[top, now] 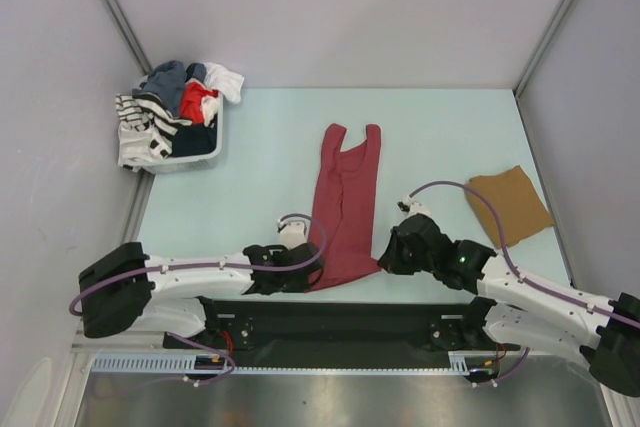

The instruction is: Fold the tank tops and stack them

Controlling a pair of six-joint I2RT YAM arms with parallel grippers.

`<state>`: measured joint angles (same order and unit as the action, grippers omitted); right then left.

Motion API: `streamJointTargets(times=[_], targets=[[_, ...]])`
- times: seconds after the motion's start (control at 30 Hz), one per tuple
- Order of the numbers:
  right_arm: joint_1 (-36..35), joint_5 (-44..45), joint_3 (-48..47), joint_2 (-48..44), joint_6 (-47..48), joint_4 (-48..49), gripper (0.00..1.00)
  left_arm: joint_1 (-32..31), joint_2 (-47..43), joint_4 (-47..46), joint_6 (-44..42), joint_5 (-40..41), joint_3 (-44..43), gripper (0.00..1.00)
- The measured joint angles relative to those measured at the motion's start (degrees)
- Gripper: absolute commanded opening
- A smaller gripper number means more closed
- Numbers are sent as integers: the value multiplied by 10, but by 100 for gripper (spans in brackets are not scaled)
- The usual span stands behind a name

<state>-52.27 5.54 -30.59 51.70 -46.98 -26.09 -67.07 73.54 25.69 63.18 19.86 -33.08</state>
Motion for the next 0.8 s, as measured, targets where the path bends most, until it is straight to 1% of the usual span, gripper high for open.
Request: streamJointTargets(times=[0.23,0.53,0.8], targets=[[17,-1,-40,16,23,-9,3,23,-2,51,-46,5,-36,5],[22,-11,-49,44,33,-7,2,39,4,63,-93,5,-79,5],[22,-11,-56,49,36,-8,3,51,15,79,-123,6,-111,5]])
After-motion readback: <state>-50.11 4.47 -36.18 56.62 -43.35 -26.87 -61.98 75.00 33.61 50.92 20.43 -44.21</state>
